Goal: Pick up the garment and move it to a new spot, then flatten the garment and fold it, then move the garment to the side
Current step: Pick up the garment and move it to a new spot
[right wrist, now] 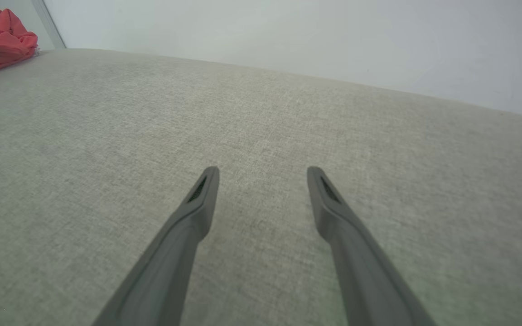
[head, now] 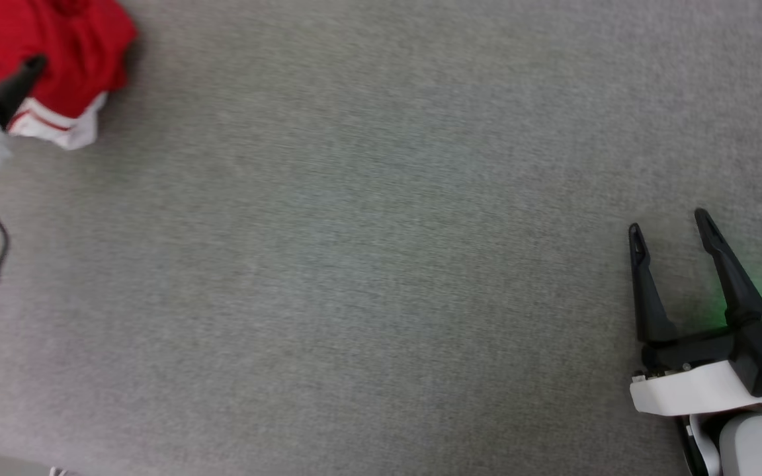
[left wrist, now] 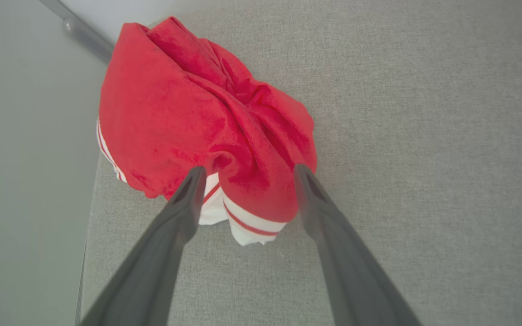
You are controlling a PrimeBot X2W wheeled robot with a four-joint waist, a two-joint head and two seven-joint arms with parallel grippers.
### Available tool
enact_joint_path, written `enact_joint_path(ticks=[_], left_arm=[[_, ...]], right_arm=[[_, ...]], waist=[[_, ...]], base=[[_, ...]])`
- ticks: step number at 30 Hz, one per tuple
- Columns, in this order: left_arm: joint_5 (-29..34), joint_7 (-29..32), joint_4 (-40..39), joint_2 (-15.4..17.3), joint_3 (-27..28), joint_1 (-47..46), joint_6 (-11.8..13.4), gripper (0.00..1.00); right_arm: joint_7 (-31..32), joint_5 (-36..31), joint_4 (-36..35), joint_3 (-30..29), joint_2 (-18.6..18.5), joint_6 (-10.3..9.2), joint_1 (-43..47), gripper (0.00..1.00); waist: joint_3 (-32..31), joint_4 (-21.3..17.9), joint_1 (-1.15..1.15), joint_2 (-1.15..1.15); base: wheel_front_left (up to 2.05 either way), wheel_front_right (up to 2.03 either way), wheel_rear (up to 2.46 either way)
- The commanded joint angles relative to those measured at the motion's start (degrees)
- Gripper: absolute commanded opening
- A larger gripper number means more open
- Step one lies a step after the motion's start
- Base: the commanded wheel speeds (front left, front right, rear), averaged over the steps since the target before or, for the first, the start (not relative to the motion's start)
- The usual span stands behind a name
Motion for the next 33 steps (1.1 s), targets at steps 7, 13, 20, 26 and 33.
enact_joint_path(ticks=[7,13,20,26,33], left_arm=[[-6.1,10.8,5.7,1.7,-1.2,-5.5,0.1,1.00],[-6.9,11.4,11.2,0.2,-1.9,-6.4,0.2,0.74],[-7.8,7.4,13.5,-0.9,-3.0,-6.2,0.0,0.00],[-5.9,-0.3,10.1,2.8,-6.7,-6.9,0.0,0.00],[-2.3,-6.9,5.6,7.6,-12.6,-10.0,0.0,0.00]], right_arm=[[0.0,-0.5,0.7,-0.8,0.1,-0.07,-0.4,1.00],[0.2,-0.6,1.1,-1.7,0.3,-0.09,-0.9,1.00],[0.1,-1.1,2.5,-1.5,0.6,-0.08,-0.7,1.00],[-0.2,-0.2,4.4,0.0,1.2,-0.04,-0.4,1.00],[-0.5,2.9,6.9,-0.4,1.9,-0.04,-0.3,1.00]], waist=[[5.9,-4.5,-0.02,0.00],[7.5,-4.9,-0.02,0.00],[5.3,-4.0,-0.02,0.00],[-1.2,-3.8,-0.02,0.00],[-10.7,-4.8,-0.02,0.00]], base=[[0.00,0.00,0.00],[0.00,0.00,0.00],[0.00,0.00,0.00],[0.00,0.00,0.00],[0.00,0.00,0.00]])
